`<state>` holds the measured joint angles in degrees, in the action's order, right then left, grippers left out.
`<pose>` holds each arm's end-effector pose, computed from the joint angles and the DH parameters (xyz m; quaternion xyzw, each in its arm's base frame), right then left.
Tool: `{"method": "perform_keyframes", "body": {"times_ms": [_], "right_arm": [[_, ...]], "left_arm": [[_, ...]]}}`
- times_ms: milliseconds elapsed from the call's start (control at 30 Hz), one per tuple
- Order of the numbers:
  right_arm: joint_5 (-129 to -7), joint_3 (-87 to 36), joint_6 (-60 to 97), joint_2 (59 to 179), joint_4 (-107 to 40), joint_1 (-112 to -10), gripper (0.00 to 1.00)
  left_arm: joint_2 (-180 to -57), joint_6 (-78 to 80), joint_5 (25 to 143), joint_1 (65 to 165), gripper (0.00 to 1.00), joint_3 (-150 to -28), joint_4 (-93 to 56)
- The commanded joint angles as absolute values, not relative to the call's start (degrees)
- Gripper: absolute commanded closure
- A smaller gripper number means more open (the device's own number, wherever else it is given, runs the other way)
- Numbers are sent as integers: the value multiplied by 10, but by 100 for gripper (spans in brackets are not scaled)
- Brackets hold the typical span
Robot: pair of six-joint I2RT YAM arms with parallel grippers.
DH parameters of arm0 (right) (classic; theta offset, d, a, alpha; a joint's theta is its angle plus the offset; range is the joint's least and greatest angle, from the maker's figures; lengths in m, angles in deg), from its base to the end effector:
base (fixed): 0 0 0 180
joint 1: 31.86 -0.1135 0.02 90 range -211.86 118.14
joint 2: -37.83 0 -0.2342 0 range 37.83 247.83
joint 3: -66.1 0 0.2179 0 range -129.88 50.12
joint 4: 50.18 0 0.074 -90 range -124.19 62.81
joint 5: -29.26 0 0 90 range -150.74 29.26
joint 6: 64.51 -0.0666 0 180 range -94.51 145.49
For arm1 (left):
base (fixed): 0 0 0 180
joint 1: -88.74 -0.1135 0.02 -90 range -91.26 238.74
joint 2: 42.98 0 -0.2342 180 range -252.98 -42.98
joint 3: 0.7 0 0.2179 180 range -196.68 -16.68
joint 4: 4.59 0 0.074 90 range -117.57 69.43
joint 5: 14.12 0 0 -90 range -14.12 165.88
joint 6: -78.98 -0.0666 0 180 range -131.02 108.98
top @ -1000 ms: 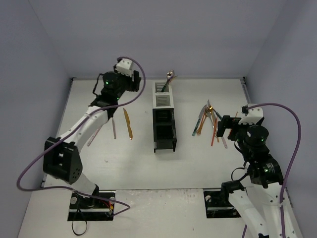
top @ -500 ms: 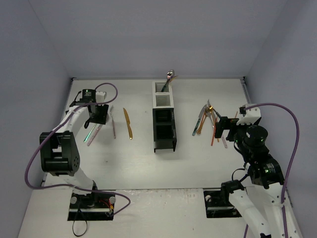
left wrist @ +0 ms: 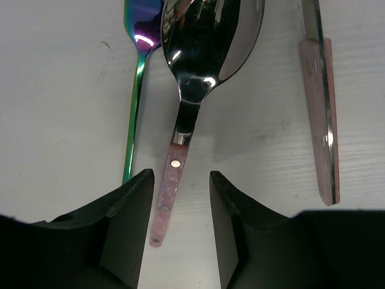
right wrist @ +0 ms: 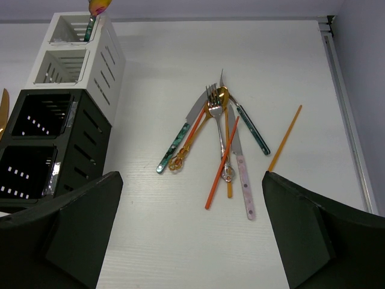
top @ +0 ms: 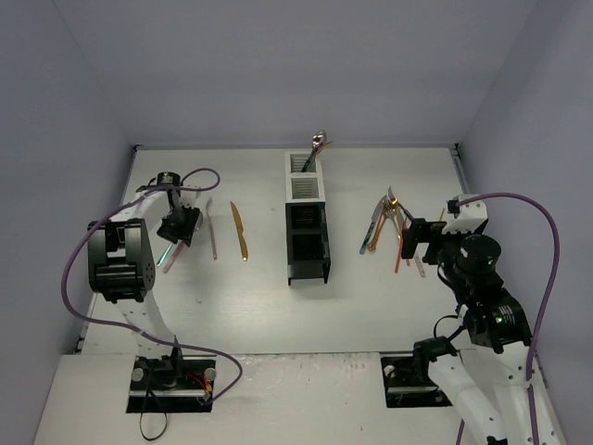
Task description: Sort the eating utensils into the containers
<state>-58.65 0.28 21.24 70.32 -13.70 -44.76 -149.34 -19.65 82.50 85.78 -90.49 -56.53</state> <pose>0.1417 0.0300 0.3513 -0.0423 0.7250 0.0894 0.6816 0.3461 0.0102 0.1457 0.0593 0.9791 -0.0376 0.1909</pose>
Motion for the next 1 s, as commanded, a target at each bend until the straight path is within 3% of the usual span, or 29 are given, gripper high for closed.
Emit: {"method": "perform_keyframes", "body": {"times_ms": [0,200,500,967], "right_arm": [[-586,-20,216,710,-169,-454,0],[-588,-20,214,714,-169,-453,0],[-588,-21,214,712,-169,-454,0],[-586,-21,213,710,-169,-453,0]], "left_arm": [[-1493,-214,836,860,63,-944,-576],[-1514,-221,833,860,67,-957,-576],[-1536,-222,845,879,99,-948,-576],[-1366,-145,883,947,100,-1034,-541]]}}
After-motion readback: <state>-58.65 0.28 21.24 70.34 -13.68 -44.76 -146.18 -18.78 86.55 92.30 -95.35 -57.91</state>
